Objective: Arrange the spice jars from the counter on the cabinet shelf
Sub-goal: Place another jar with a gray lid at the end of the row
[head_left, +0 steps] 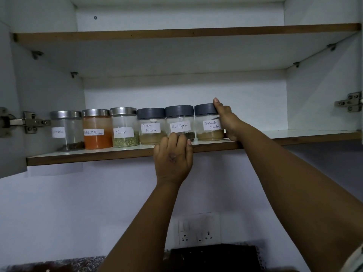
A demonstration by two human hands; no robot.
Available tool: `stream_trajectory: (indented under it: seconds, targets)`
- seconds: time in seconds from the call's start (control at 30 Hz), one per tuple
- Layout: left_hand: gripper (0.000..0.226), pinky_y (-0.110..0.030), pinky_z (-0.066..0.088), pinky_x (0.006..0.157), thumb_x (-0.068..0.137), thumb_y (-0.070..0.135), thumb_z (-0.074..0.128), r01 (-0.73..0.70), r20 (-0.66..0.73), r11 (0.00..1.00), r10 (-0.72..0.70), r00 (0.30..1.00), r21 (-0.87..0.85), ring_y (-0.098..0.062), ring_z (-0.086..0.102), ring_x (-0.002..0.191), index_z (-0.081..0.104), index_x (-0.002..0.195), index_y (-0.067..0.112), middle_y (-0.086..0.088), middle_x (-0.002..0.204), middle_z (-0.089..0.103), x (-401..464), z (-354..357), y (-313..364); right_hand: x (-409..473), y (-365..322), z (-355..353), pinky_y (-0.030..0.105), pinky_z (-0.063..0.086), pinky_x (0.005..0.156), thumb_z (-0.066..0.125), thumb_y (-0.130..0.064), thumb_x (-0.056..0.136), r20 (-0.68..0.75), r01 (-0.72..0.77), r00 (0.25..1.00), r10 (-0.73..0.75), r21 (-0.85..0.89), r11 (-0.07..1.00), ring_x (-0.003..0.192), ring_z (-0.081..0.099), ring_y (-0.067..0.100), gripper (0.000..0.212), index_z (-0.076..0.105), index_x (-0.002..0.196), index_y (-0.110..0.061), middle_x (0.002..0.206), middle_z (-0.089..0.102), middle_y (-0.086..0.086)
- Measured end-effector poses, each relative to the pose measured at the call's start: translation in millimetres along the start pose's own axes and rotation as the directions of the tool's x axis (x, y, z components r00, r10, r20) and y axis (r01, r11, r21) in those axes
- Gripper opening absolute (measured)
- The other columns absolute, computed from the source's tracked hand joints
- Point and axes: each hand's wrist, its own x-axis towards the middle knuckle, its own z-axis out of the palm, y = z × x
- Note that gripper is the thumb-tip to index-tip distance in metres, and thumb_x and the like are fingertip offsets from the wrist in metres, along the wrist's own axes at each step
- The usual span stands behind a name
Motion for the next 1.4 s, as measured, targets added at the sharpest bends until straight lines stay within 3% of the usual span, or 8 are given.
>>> stream_trajectory:
  seconds: [0.43, 0.57, 0.73, 0.87, 1.0, 1.13, 1.23, 1.4]
  targets:
    - [0.016, -0.031, 0.032, 0.062, 0.093, 0.024, 0.048, 0.016, 0.000, 1.000, -0.016, 1.000, 0.018, -0.019, 0.044, 0.071, 0.059, 0.087, 0.013, -0.003, 0.081, 0.052, 0, 2, 1, 1, 1, -2, 0.046, 0.049, 0.097, 0.049, -0.092, 0.052, 0.056, -0.052, 0.997, 0.052, 0.005, 0.999, 0.113, 0.059, 0.024, 0.111, 0.034, 0.138, -0.024, 0.127, 0.057, 0.007]
    - [0.016, -0.031, 0.031, 0.063, 0.094, 0.024, 0.048, 0.018, 0.016, 1.000, -0.018, 1.000, 0.021, -0.019, 0.044, 0.072, 0.058, 0.087, 0.014, -0.002, 0.082, 0.052, 0, -1, 3, -9, -6, 1, 0.042, 0.050, 0.090, 0.036, -0.084, 0.077, 0.035, -0.043, 0.998, 0.043, 0.000, 0.999, 0.117, 0.056, 0.025, 0.091, 0.026, 0.144, -0.023, 0.132, 0.053, 0.009]
    - [0.018, -0.032, 0.031, 0.065, 0.098, 0.027, 0.046, -0.040, 0.074, 0.999, 0.042, 0.996, -0.023, -0.019, 0.042, 0.074, 0.055, 0.088, 0.015, 0.000, 0.085, 0.049, 0, -11, -4, -31, -6, 2, 0.051, 0.021, 0.115, 0.010, -0.074, 0.089, -0.156, 0.018, 0.986, -0.065, -0.289, 0.957, 0.143, 0.026, 0.037, 0.077, 0.004, 0.155, -0.034, 0.159, 0.015, 0.015]
    - [0.018, -0.033, 0.032, 0.066, 0.097, 0.027, 0.047, -0.073, 0.128, 0.997, 0.078, 0.989, -0.039, -0.019, 0.040, 0.075, 0.051, 0.086, 0.013, -0.002, 0.086, 0.048, -1, -21, -4, -52, -2, -3, 0.050, 0.029, 0.110, 0.009, -0.074, 0.089, -0.155, 0.041, 0.976, -0.154, -0.561, 0.827, 0.136, 0.035, 0.039, 0.076, -0.003, 0.154, -0.038, 0.154, 0.020, 0.017]
    - [0.020, -0.034, 0.035, 0.067, 0.096, 0.029, 0.048, -0.038, 0.147, 0.999, 0.043, 0.988, -0.035, -0.021, 0.043, 0.076, 0.052, 0.087, 0.011, -0.004, 0.087, 0.049, -2, -25, 1, -79, 16, -15, 0.048, 0.038, 0.102, 0.005, -0.072, 0.090, -0.121, 0.015, 0.958, -0.262, -0.885, 0.466, 0.123, 0.049, 0.034, 0.076, -0.002, 0.155, -0.034, 0.143, 0.040, 0.015]
    - [0.029, -0.037, 0.041, 0.070, 0.095, 0.036, 0.045, -0.022, 0.196, 1.000, 0.025, 0.980, -0.019, -0.024, 0.047, 0.079, 0.054, 0.088, 0.009, -0.007, 0.090, 0.051, -3, -32, 3, -108, 44, -30, 0.043, 0.037, 0.095, 0.014, -0.060, 0.097, -0.109, 0.036, 0.858, -0.502, -0.963, 0.269, 0.104, 0.059, 0.031, 0.066, 0.039, 0.145, -0.023, 0.110, 0.065, 0.011]
    - [0.031, -0.038, 0.044, 0.074, 0.091, 0.038, 0.048, -0.002, 0.237, 1.000, 0.000, 0.971, 0.007, -0.026, 0.052, 0.086, 0.056, 0.096, 0.008, -0.010, 0.098, 0.054, -5, -40, 10, -127, 69, -42, 0.045, 0.039, 0.099, 0.024, -0.053, 0.096, -0.068, 0.174, 0.753, -0.655, -0.939, 0.297, 0.111, 0.056, 0.032, 0.058, 0.062, 0.120, -0.017, 0.112, 0.065, 0.010]
    - [0.061, -0.045, 0.045, 0.096, 0.086, 0.028, 0.064, 0.250, 0.258, 0.954, -0.204, 0.945, -0.163, -0.034, 0.049, 0.123, 0.043, 0.137, 0.002, -0.017, 0.133, 0.052, -54, -54, 37, -171, 119, -40, 0.048, 0.023, 0.116, 0.027, -0.053, 0.094, -0.153, 0.223, 0.779, -0.609, -0.839, 0.496, 0.145, 0.026, 0.029, 0.065, 0.038, 0.148, -0.020, 0.155, 0.032, 0.010]
